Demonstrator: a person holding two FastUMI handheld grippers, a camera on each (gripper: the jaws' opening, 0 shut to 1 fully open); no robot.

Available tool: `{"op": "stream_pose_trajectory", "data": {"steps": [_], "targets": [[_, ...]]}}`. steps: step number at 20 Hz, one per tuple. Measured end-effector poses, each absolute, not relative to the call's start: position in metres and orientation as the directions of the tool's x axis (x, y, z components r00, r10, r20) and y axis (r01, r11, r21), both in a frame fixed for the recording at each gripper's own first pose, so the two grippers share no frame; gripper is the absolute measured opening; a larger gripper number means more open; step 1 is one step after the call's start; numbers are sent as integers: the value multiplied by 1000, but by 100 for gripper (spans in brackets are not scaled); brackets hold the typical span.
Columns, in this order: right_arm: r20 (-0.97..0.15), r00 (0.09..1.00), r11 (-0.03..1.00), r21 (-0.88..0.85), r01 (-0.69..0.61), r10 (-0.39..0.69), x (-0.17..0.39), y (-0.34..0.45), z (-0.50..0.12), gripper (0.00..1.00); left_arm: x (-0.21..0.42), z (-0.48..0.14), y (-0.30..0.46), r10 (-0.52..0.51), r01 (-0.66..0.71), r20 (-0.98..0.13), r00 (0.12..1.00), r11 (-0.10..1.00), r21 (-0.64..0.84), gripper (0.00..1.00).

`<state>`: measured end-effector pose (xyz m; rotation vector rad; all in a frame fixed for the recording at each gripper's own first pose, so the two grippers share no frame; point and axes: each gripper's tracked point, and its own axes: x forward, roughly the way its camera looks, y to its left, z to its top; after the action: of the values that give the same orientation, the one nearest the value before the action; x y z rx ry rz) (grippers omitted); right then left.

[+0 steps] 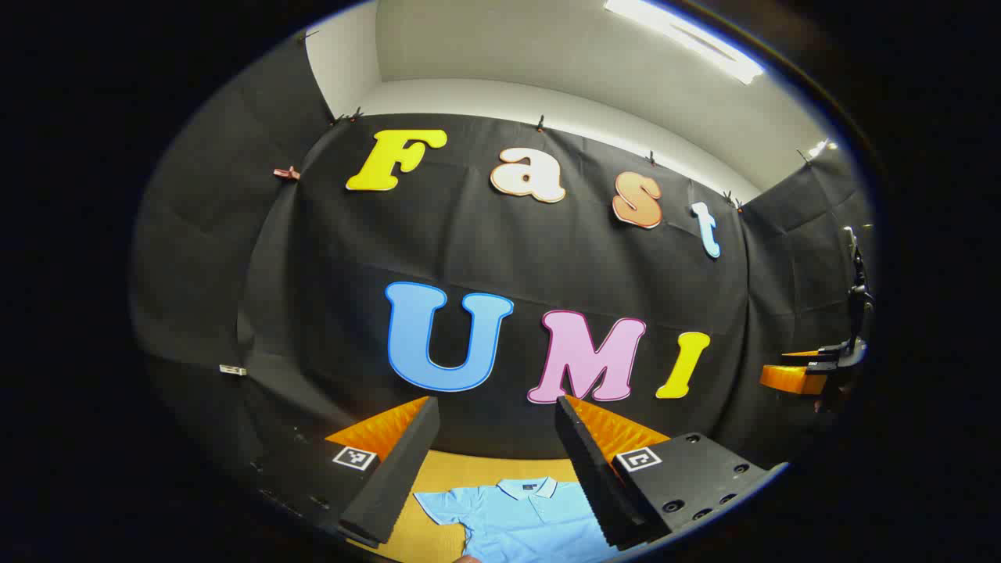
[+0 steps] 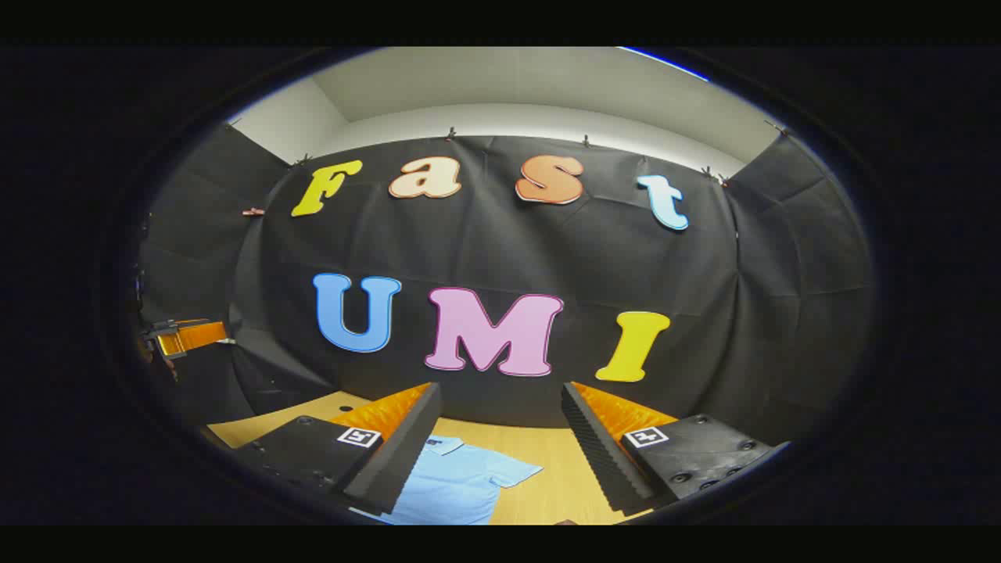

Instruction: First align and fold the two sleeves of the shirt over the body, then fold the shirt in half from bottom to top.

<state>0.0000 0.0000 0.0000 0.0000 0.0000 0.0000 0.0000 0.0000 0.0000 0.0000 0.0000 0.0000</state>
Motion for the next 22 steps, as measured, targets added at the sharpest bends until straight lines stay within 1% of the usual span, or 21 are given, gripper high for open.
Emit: {"op": "stream_pose_trajectory", "data": {"steps": [1,2,3,7,8,9,11,15,16,19,22], "targets": [[0,1000,1000,-2,6,-6,0,-4,0,97,1,2,-3,-6,6,2,1000,1000,-5,95],[1,1000,1000,-6,16,-16,-1,-9,1,94,2,1,-6,-11,11,2,1000,1000,-10,95],[2,1000,1000,-7,23,-23,-1,-13,2,96,5,2,-8,-15,15,2,1000,1000,-14,95],[-2,999,999,-15,45,-45,-2,-24,0,96,4,-4,-13,-28,28,-10,1000,1000,3,95],[-3,999,999,-19,49,-49,-2,-26,-1,94,3,-4,-13,-30,30,-11,999,1000,8,95],[-3,999,998,-24,51,-51,-2,-27,0,96,3,-2,-14,-32,32,-8,999,999,10,96],[-1,998,998,-35,56,-56,-2,-29,1,96,1,0,-14,-33,33,-5,999,999,6,95],[-4,998,998,-33,59,-59,-2,-28,2,97,-4,0,-7,-27,27,-8,1000,999,18,96],[-4,998,998,-33,61,-61,-2,-27,3,99,-5,1,-4,-24,24,-7,1000,999,22,96],[-10,998,997,-46,61,-61,3,-26,0,95,-11,1,4,-21,21,-8,1000,999,24,95],[-15,998,996,-67,63,-64,15,-28,2,96,-16,7,18,-7,7,5,1000,999,45,95]]}}
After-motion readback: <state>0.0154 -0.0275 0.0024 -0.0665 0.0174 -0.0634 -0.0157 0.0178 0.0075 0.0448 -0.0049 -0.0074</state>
